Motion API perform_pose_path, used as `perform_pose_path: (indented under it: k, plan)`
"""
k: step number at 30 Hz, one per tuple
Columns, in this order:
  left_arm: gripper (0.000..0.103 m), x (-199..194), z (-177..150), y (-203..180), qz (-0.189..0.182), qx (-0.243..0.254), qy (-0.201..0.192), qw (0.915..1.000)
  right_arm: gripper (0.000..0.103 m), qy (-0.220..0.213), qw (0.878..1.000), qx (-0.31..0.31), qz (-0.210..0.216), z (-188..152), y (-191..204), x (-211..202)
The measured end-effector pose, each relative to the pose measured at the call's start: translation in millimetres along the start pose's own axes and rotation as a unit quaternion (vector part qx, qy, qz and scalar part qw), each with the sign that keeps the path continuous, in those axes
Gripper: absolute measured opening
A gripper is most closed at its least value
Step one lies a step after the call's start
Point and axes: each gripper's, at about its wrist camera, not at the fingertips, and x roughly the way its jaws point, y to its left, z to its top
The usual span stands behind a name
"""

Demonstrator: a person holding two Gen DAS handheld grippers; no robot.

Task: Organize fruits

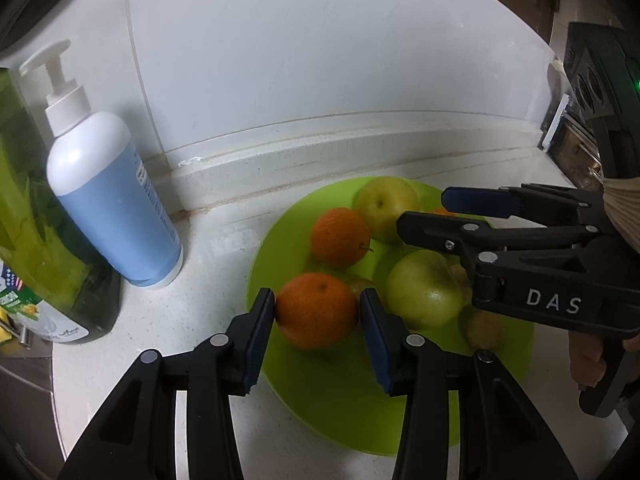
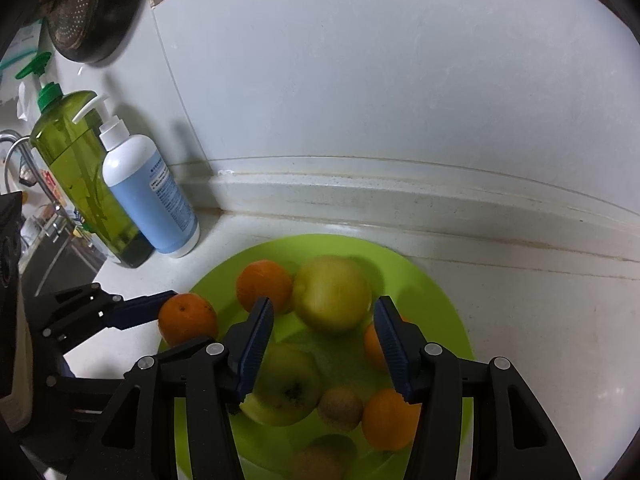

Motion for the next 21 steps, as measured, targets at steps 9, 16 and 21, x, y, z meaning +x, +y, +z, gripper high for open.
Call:
perform_pose_path:
  k: [9,16,21]
  plan:
    - [0.048,-31,-2,-6,0.012,-0.005,-0.027,0.9996,0.053,-0.015,1.000,-0.006,-0.015,-13,6,-25]
    - [0.056,-81,-9,-18,0.045,-0.024,-0.070,0.9962,0.054,-0.042,0.999,0.001,-0.013,-26,12,-68]
    - [0.063,-122,-21,-29,0.074,-0.032,-0.106,0.9911,0.059,-0.069,0.997,0.003,-0.021,-40,19,-108]
